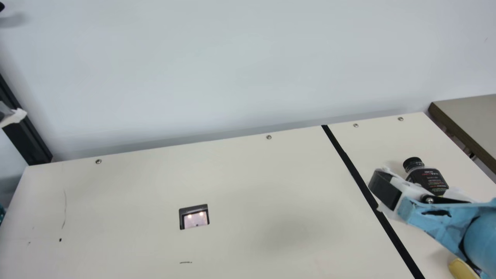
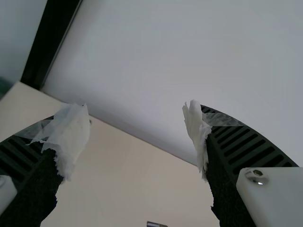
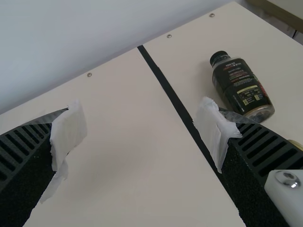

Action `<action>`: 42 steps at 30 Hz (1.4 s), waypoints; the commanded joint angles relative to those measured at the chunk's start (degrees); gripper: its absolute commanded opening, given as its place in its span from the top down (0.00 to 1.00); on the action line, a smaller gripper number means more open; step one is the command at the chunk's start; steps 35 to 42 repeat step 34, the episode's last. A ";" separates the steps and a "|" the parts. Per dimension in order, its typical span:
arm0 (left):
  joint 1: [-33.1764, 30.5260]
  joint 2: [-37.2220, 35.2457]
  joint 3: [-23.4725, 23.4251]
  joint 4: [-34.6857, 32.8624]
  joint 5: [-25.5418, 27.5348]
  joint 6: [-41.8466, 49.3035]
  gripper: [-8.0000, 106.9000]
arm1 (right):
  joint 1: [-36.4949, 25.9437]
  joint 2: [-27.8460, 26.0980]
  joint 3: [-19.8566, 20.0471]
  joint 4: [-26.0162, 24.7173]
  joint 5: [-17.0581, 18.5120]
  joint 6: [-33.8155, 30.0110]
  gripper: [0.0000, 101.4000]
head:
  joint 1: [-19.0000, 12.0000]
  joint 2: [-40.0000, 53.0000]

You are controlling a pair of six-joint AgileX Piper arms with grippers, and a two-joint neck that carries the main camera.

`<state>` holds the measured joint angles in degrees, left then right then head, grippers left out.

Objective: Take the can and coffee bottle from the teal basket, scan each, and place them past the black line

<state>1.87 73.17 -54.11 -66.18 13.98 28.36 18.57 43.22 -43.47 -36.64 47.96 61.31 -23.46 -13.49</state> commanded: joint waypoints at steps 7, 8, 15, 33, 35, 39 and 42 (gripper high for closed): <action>-5.80 -16.01 12.13 3.08 -11.15 14.81 0.15 | 0.00 0.00 0.00 0.00 0.00 0.00 0.00 | -1.52 0.35; -6.21 -17.38 13.87 4.28 -11.24 15.21 0.15 | 0.00 0.00 0.00 0.00 0.00 0.00 0.00 | -1.52 0.35; -6.79 -23.59 22.39 10.35 -10.17 16.89 0.15 | 0.00 0.00 0.00 0.00 0.00 0.00 0.00 | -1.52 0.35; -7.25 -25.37 25.98 13.02 -11.22 16.96 0.15 | 0.00 0.00 0.00 0.00 0.00 0.00 0.00 | -1.52 0.35; -7.25 -25.37 25.98 13.02 -11.22 16.96 0.15 | 0.00 0.00 0.00 0.00 0.00 0.00 0.00 | -1.52 0.35; -7.25 -25.37 25.98 13.02 -11.22 16.96 0.15 | 0.00 0.00 0.00 0.00 0.00 0.00 0.00 | -1.52 0.35; -7.25 -25.37 25.98 13.02 -11.22 16.96 0.15 | 0.00 0.00 0.00 0.00 0.00 0.00 0.00 | -1.52 0.35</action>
